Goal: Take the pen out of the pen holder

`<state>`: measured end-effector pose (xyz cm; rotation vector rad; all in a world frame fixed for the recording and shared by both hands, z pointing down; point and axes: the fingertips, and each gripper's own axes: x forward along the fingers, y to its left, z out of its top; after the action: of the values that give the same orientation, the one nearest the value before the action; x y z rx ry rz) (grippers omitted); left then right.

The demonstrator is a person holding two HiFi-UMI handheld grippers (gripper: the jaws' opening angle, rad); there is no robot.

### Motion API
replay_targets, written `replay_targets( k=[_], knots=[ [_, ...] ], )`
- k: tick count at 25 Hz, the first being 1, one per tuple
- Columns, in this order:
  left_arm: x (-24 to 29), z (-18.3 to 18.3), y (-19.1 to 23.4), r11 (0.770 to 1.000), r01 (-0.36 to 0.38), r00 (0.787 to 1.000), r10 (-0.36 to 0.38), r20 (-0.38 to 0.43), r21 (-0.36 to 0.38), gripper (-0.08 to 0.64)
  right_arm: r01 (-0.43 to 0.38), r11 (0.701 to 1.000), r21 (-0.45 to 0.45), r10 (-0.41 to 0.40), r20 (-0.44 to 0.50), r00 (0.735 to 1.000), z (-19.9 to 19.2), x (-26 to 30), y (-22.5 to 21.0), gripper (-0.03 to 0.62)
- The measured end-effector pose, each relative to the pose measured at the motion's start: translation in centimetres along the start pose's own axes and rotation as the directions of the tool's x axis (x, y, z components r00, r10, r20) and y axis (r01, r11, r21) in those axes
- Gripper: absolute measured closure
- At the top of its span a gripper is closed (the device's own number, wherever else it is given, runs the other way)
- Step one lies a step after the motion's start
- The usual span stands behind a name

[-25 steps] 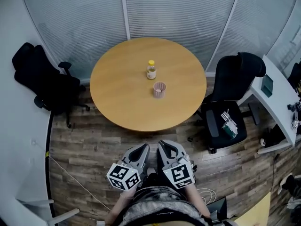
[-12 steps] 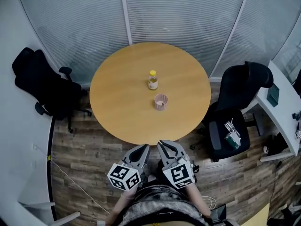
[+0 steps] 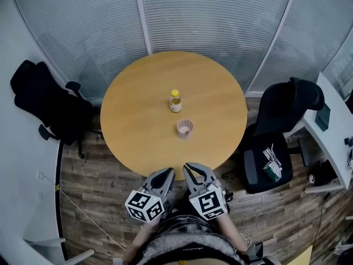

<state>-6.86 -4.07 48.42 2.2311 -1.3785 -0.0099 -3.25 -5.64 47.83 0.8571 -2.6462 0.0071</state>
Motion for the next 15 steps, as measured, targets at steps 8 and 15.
replay_targets(
  k=[8, 15],
  knots=[
    [5.0, 2.0, 0.1, 1.000, -0.019, 1.000, 0.019, 0.006, -0.001, 0.555, -0.036, 0.999, -0.026, 0.036, -0.002, 0.999, 0.0, 1.9, -4.9, 0.563],
    [7.8, 2.4, 1.0, 0.997, -0.072, 0.997, 0.073, 0.023, -0.012, 0.555, -0.088, 0.994, -0.060, 0.089, 0.010, 0.996, 0.2, 3.9, -7.7, 0.563]
  ],
)
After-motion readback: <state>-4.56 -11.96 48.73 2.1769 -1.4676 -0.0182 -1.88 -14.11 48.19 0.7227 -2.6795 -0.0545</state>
